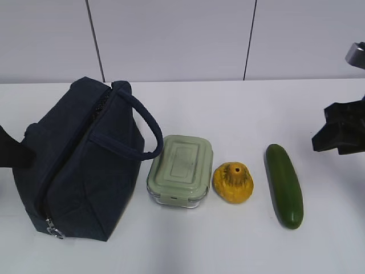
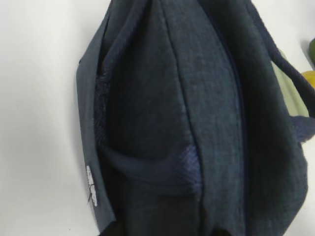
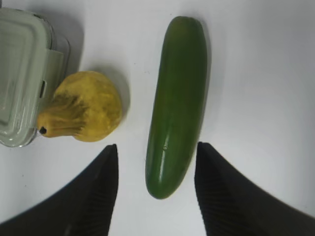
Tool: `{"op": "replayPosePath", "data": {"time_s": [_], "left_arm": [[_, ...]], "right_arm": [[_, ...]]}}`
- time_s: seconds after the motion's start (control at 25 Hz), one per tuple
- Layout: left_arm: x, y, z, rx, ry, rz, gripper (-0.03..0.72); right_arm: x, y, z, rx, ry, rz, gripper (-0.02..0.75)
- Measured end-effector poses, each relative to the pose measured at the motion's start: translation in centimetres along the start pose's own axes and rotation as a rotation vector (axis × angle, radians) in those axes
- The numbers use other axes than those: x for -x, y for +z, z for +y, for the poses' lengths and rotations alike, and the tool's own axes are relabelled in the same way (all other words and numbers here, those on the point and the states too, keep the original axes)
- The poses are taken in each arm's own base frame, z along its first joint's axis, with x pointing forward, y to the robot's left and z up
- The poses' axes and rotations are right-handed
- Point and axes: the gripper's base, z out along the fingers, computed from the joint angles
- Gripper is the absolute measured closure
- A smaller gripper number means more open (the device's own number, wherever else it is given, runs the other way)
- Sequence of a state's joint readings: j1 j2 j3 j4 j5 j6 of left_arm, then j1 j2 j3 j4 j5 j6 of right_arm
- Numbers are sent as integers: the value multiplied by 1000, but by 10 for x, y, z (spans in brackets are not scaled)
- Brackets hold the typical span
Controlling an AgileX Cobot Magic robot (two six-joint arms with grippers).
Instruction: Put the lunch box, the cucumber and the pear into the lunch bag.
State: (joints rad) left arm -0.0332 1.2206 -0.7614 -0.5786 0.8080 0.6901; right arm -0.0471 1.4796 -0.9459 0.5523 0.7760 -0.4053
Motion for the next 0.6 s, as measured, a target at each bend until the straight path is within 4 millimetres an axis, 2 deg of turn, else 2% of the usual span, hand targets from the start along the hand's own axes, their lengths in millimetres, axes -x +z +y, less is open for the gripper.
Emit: {"op": "replayPosePath", "data": {"time_s": [0.24, 0.28, 0.44, 0.6], "left_arm": [[5, 17, 2, -80, -6, 2, 367], [5, 18, 2, -87, -9, 2, 404], [5, 23, 3, -101, 11, 10, 648], [6, 24, 4, -99, 19, 8, 701]], "right_arm": [[15, 17, -5, 16, 9, 20, 341], [17, 18, -6, 17, 10, 22, 341], [24, 25, -8, 18, 10, 27, 341], [29, 38, -13, 22, 26, 54, 341]]}}
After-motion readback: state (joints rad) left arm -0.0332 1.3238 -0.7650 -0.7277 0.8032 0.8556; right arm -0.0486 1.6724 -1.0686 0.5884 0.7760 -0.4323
